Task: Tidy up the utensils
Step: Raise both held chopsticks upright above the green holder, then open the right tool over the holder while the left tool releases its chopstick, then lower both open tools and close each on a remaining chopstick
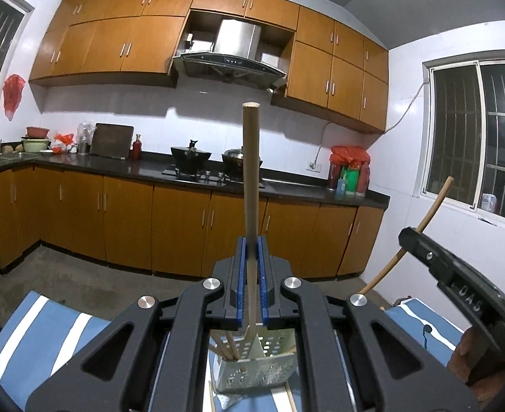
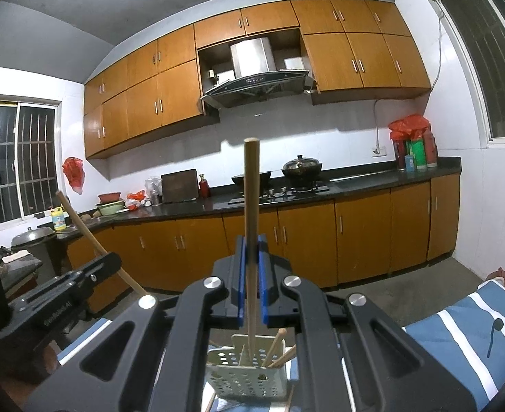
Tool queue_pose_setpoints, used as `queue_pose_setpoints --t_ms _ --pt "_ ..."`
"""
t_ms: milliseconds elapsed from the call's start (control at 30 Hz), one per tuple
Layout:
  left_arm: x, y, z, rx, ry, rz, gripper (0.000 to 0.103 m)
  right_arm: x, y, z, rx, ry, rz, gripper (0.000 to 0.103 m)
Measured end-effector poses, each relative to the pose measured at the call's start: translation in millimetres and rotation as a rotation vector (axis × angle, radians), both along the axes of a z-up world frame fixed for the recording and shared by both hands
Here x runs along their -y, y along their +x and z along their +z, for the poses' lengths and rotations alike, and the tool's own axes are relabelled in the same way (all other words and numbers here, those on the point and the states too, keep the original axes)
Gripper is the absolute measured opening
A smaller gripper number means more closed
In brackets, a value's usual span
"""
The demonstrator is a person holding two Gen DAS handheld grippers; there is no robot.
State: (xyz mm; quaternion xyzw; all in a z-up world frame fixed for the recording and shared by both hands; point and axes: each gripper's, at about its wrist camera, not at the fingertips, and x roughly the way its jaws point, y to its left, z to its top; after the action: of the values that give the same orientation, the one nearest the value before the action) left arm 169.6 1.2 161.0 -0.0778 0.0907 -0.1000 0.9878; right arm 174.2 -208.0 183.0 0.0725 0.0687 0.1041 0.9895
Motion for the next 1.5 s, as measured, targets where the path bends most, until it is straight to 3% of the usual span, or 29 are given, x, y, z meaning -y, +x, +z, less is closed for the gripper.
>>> queue_pose_setpoints --t_ms 133,333,433,567,733,1000,1167,1400,1500 --pt "3.7 9.1 -7.1 -0.006 0.010 0.008 0.007 -2.6 12.1 -7.8 -0.017 -0.005 -0.004 0.008" --pt "9.9 26.3 -29.4 -0.086 0.029 -0.009 0.007 -10.5 29.4 -26.1 -0.067 -0.036 0.003 0.009" --pt "6.1 28.2 -35.0 -0.116 0.015 -0.014 0.009 -10.9 31.7 -30.4 -0.083 -0.041 0.013 0.016" --pt "-0.5 25.6 -30.0 -0.112 0.005 -0.004 0.024 -10.2 26.8 -29.1 -0.071 -0.040 0.014 0.021" --pt "-4.3 18.8 -21.6 -0.093 -0.004 0.004 0.027 -9.7 12.4 -23.3 -0.052 -0.041 0.010 0.025" --pt "-23.6 -10.9 -17.7 -0.087 -0.015 0.057 0.041 12.1 -25.8 -35.1 -0.071 -0.047 -0.024 0.030" --pt "-42.7 -32.7 -51.4 -0.179 0.010 0.128 0.045 28.0 -40.8 -79.9 -0.192 -0.072 -0.067 0.031" --pt "-50.9 -43.3 -135.0 -0.424 0.067 0.159 0.045 21.7 -41.7 -187.4 -0.528 -0.087 -0.039 0.031" --pt "-47.8 -46.6 -162.5 -0.511 0.079 0.136 0.045 9.2 -43.4 -219.0 -0.633 -0.081 0.007 0.031"
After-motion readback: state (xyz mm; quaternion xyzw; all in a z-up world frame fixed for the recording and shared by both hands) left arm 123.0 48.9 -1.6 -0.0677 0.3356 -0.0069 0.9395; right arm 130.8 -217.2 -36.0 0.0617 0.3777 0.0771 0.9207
